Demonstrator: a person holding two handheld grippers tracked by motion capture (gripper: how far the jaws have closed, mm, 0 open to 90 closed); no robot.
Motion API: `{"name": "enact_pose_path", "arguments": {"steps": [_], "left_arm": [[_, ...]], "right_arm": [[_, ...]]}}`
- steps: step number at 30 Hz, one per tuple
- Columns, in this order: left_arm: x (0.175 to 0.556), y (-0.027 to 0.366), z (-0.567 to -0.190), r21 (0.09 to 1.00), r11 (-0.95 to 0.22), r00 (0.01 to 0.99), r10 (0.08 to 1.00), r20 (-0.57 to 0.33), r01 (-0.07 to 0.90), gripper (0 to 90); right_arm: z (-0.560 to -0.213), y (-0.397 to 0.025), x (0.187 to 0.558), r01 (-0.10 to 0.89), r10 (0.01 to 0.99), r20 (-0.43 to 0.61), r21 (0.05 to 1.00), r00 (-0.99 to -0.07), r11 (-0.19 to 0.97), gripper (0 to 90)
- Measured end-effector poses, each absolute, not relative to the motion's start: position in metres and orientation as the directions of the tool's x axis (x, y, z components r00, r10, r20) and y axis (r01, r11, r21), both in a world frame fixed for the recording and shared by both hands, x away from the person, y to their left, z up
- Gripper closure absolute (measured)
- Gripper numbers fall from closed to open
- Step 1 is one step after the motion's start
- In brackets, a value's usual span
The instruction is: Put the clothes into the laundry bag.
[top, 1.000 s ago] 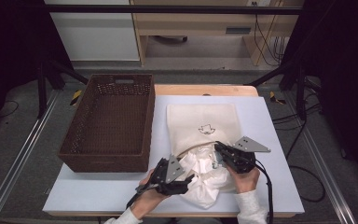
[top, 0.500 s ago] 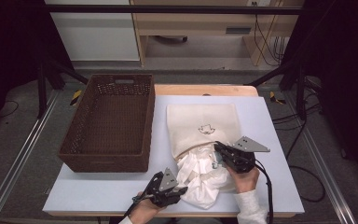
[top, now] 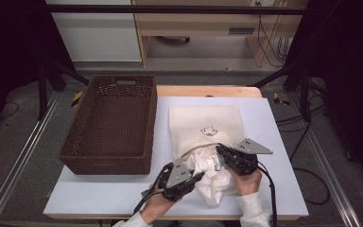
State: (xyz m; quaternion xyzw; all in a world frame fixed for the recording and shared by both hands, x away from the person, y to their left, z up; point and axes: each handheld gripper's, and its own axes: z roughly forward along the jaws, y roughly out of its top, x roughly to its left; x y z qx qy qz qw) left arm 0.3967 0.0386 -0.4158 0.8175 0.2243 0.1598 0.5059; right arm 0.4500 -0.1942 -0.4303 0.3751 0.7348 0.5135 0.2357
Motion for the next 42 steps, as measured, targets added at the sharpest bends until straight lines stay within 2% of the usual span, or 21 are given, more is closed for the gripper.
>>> {"name": "enact_pose_path", "arguments": {"steps": [6, 11, 15, 17, 21, 24, 28, 31, 36, 40, 41, 42], "left_arm": [[0.431, -0.004, -0.428, 0.861, -0.459, 0.833, 0.548, 0.079, 0.220, 81.8], [0.450, -0.011, -0.436, 0.837, -0.489, 0.805, 0.583, 0.105, 0.245, 81.4], [0.471, -0.013, -0.445, 0.788, -0.547, 0.737, 0.649, 0.186, 0.282, 81.0], [0.482, -0.012, -0.450, 0.782, -0.530, 0.720, 0.676, 0.157, 0.327, 80.6], [0.481, -0.010, -0.450, 0.800, -0.511, 0.724, 0.675, 0.146, 0.315, 77.3], [0.473, -0.005, -0.444, 0.819, -0.487, 0.740, 0.662, 0.118, 0.305, 66.6], [0.453, 0.008, -0.427, 0.833, -0.476, 0.784, 0.614, 0.086, 0.282, 42.5], [0.430, 0.017, -0.418, 0.843, -0.472, 0.813, 0.577, 0.073, 0.259, 34.9], [0.410, 0.011, -0.433, 0.826, -0.507, 0.845, 0.529, 0.071, 0.248, 31.7], [0.422, -0.011, -0.459, 0.778, -0.554, 0.842, 0.536, 0.061, 0.297, 32.1], [0.425, -0.016, -0.465, 0.774, -0.563, 0.829, 0.552, 0.092, 0.289, 36.9], [0.426, -0.017, -0.466, 0.775, -0.564, 0.822, 0.560, 0.105, 0.286, 47.3]], "right_arm": [[-0.429, -0.196, 0.450, 0.305, 0.792, 0.043, 0.935, -0.608, 0.183, 86.5], [-0.426, -0.200, 0.448, 0.300, 0.798, 0.051, 0.939, -0.600, 0.165, 86.7], [-0.424, -0.197, 0.447, 0.288, 0.789, 0.043, 0.942, -0.612, 0.172, 86.8], [-0.424, -0.195, 0.446, 0.288, 0.788, 0.037, 0.940, -0.615, 0.180, 86.8], [-0.427, -0.194, 0.447, 0.294, 0.787, 0.036, 0.937, -0.616, 0.188, 86.8], [-0.426, -0.195, 0.447, 0.296, 0.792, 0.038, 0.937, -0.609, 0.183, 86.8], [-0.426, -0.196, 0.448, 0.291, 0.794, 0.032, 0.939, -0.607, 0.185, 86.8], [-0.426, -0.197, 0.448, 0.294, 0.797, 0.035, 0.939, -0.603, 0.181, 86.7], [-0.426, -0.196, 0.448, 0.294, 0.798, 0.034, 0.938, -0.602, 0.182, 86.7], [-0.426, -0.196, 0.448, 0.295, 0.796, 0.033, 0.938, -0.604, 0.184, 86.8], [-0.426, -0.196, 0.448, 0.295, 0.796, 0.033, 0.937, -0.604, 0.185, 86.7], [-0.426, -0.196, 0.448, 0.296, 0.796, 0.034, 0.937, -0.604, 0.184, 86.7]]}}
